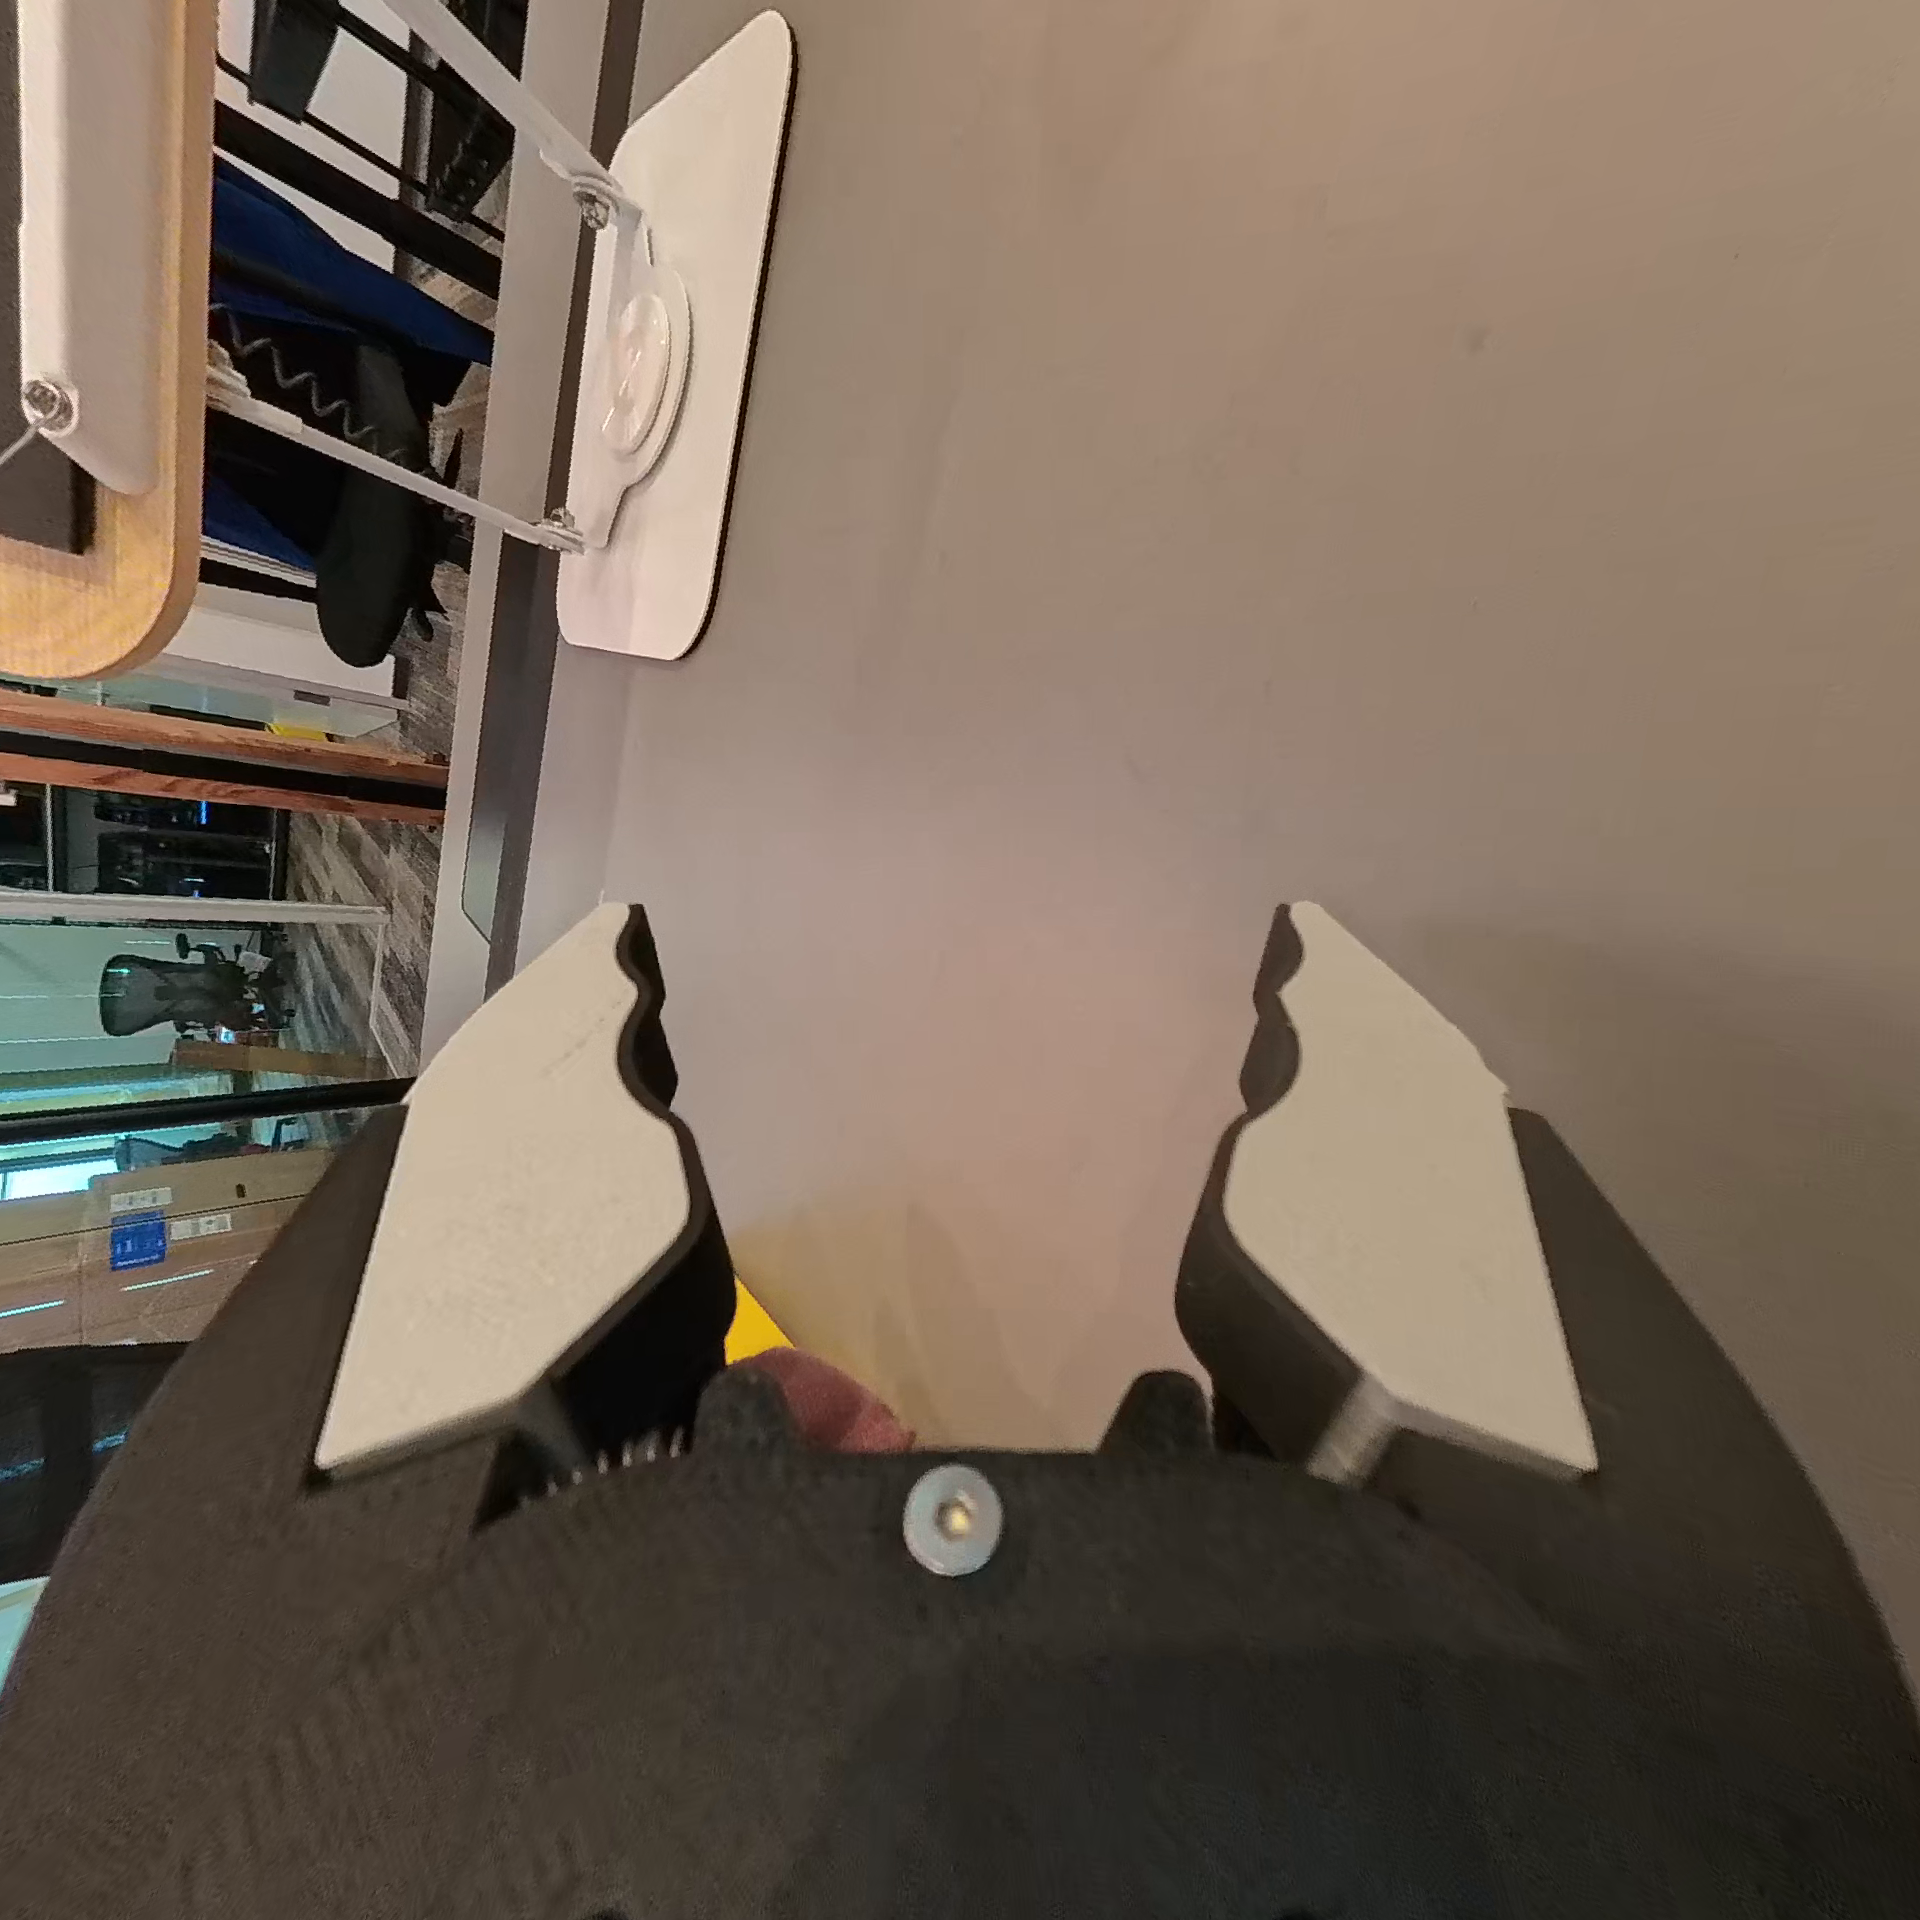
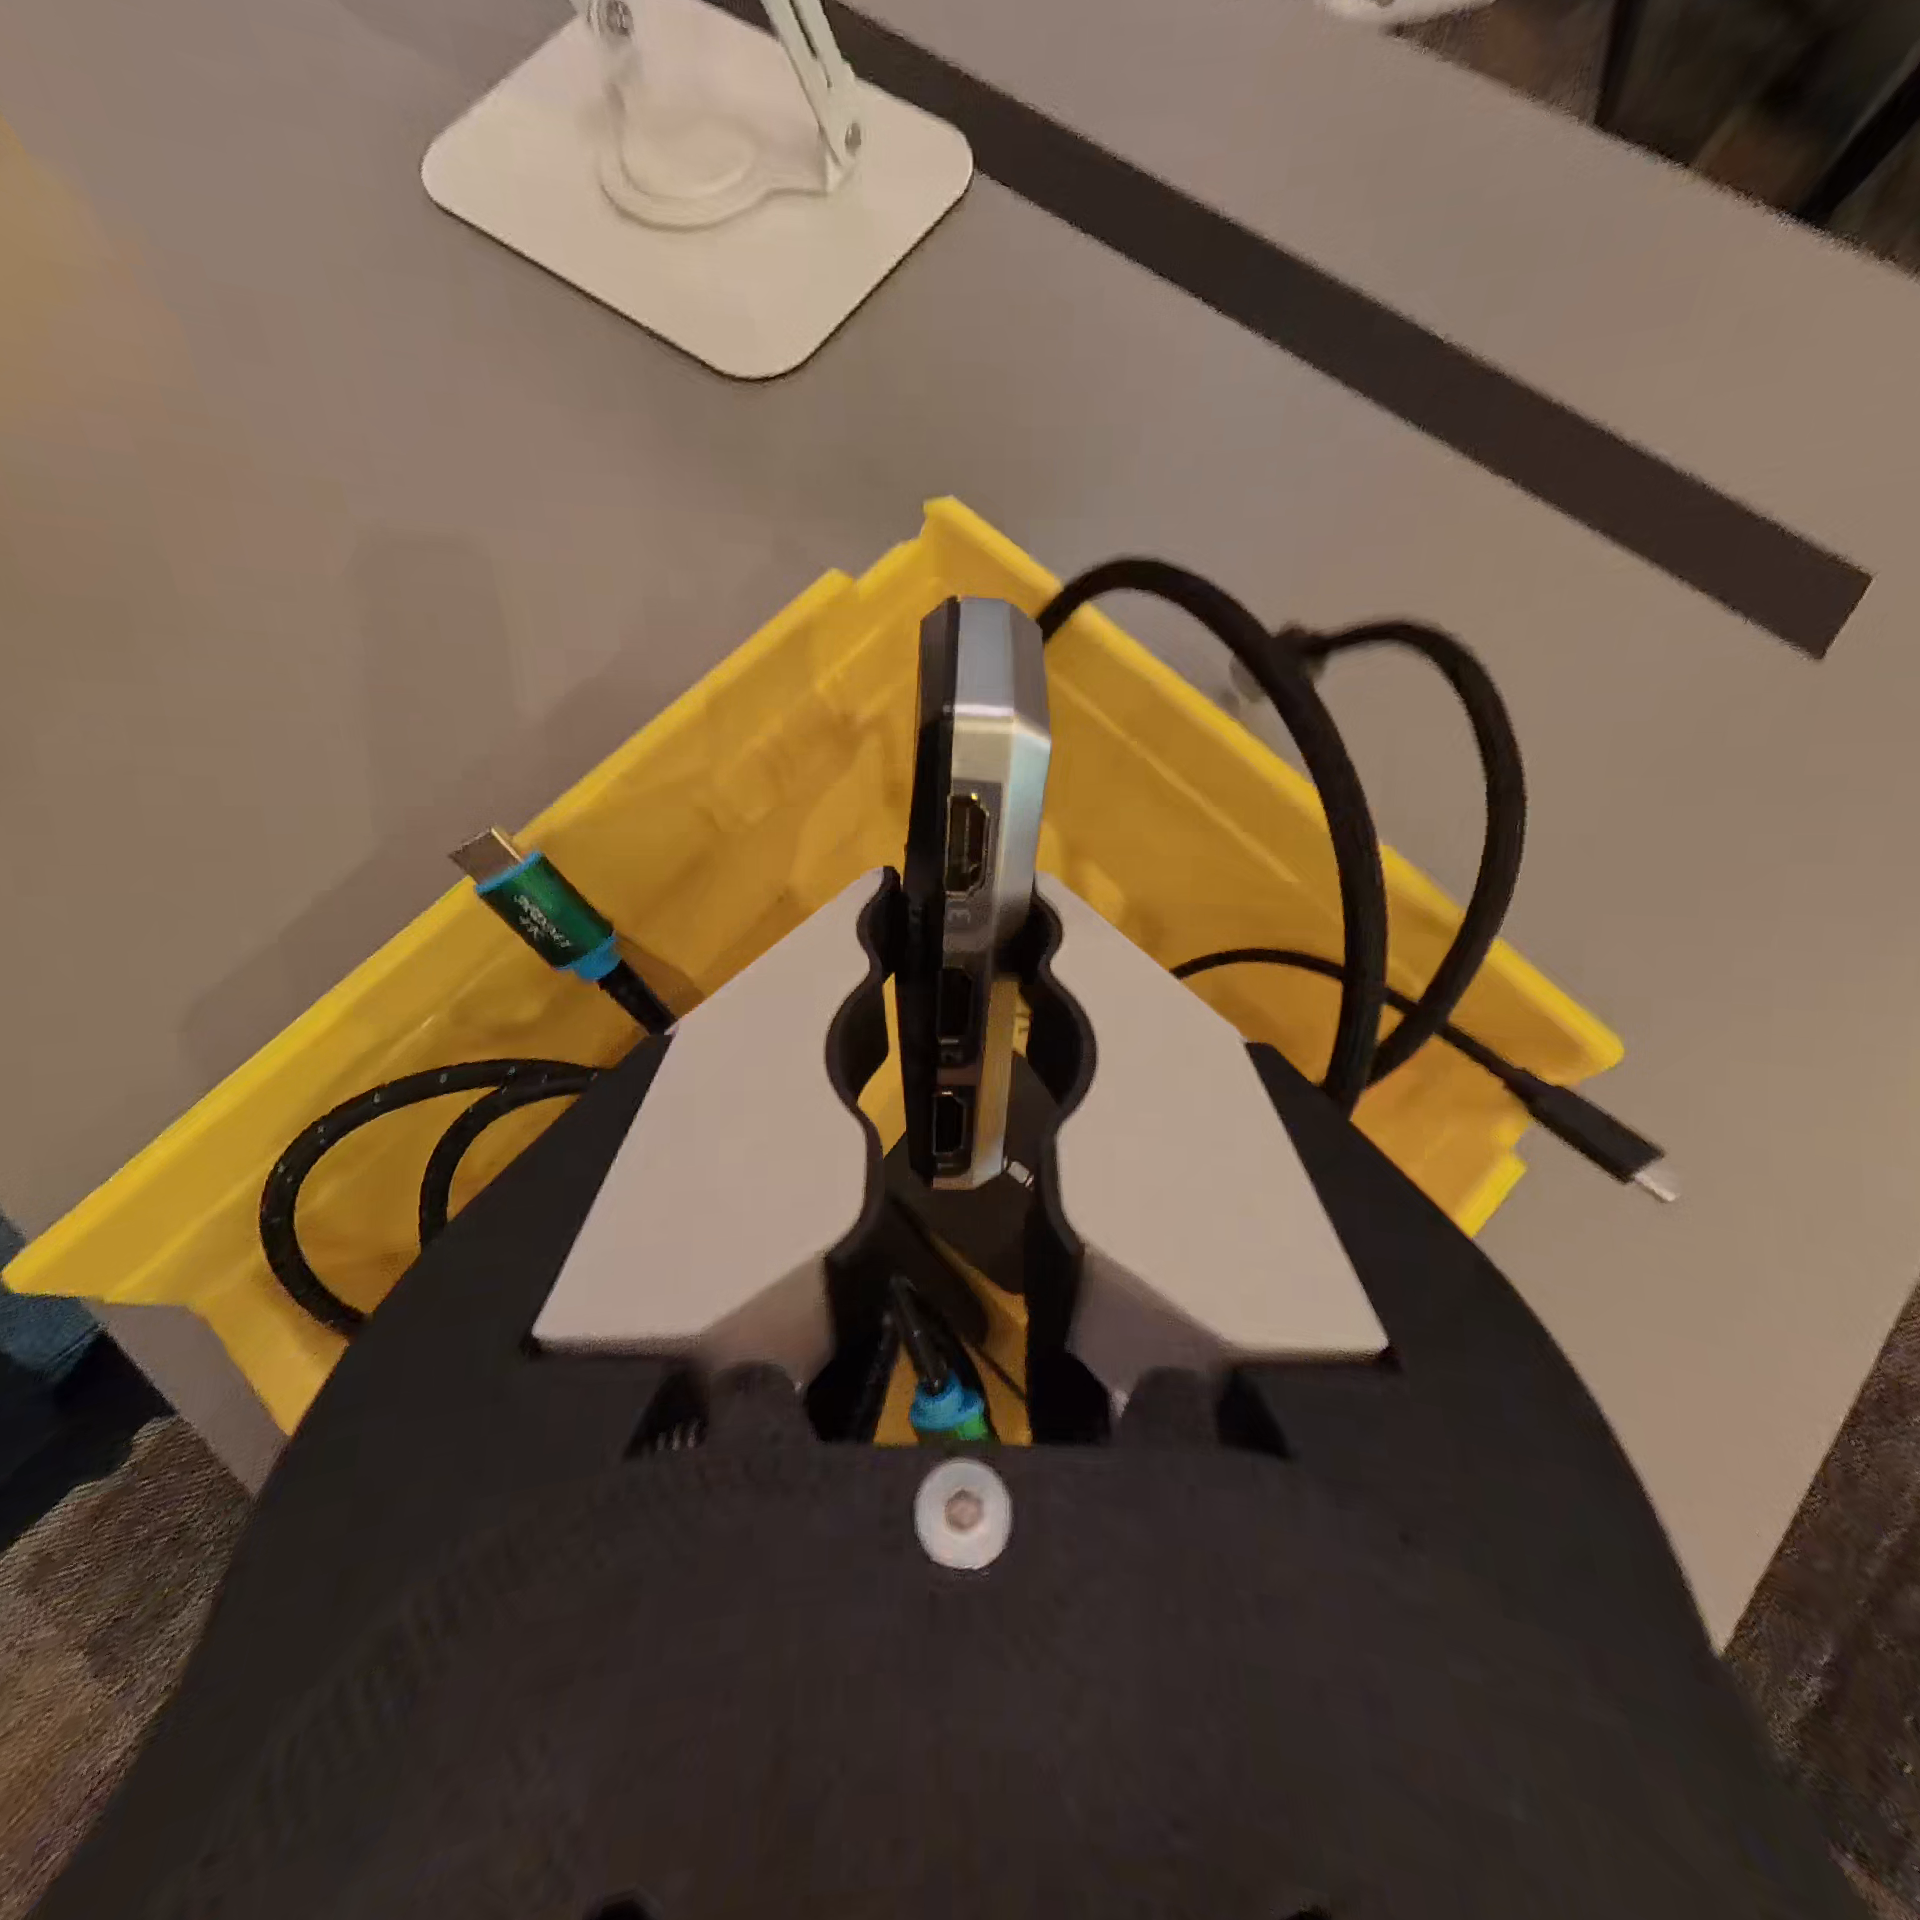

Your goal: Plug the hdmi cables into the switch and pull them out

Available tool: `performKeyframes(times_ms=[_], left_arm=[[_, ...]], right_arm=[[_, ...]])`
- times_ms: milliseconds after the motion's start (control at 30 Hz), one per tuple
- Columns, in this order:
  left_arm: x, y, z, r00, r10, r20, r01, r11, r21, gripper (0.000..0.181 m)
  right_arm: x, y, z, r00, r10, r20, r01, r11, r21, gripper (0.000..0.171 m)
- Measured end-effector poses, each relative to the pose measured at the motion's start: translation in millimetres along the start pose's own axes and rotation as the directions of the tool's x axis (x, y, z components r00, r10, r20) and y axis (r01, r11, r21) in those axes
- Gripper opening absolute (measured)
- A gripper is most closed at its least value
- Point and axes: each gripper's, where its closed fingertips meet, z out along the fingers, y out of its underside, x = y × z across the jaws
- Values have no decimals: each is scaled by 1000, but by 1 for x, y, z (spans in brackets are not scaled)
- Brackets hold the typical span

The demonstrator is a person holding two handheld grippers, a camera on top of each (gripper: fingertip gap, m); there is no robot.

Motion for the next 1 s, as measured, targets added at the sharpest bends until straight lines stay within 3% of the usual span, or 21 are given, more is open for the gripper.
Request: performKeyframes(times_ms=[200,267,333,567,667,867,900,1000], left_arm=[[3,0,0,1000,7,-8,-7,1000,-3,107],[4,0,0,1000,13,-10,-13,1000,-7,107],[5,0,1,1000,15,-12,-16,1000,-10,107],[8,3,4,1000,14,-26,-15,1000,-17,107],[10,2,4,999,23,-28,-24,1000,-16,107],[7,5,0,999,27,-18,-27,999,-23,107],[6,6,0,1000,21,-20,-21,999,-24,106],[7,9,3,1000,15,-25,-16,999,-30,106]], right_arm=[[7,38,3,999,-11,-46,1,979,-206,20],[7,47,2,995,-79,-53,62,961,-269,33],[5,43,-6,988,-138,-67,114,953,-281,48],[26,-13,-35,931,-278,-235,244,956,-165,56],[45,-24,-15,933,-266,-244,233,960,-155,58],[83,2,37,976,-167,-139,129,960,-249,73],[89,6,42,980,-144,-136,106,962,-253,73],[88,11,53,992,-108,-66,90,969,-231,23]])
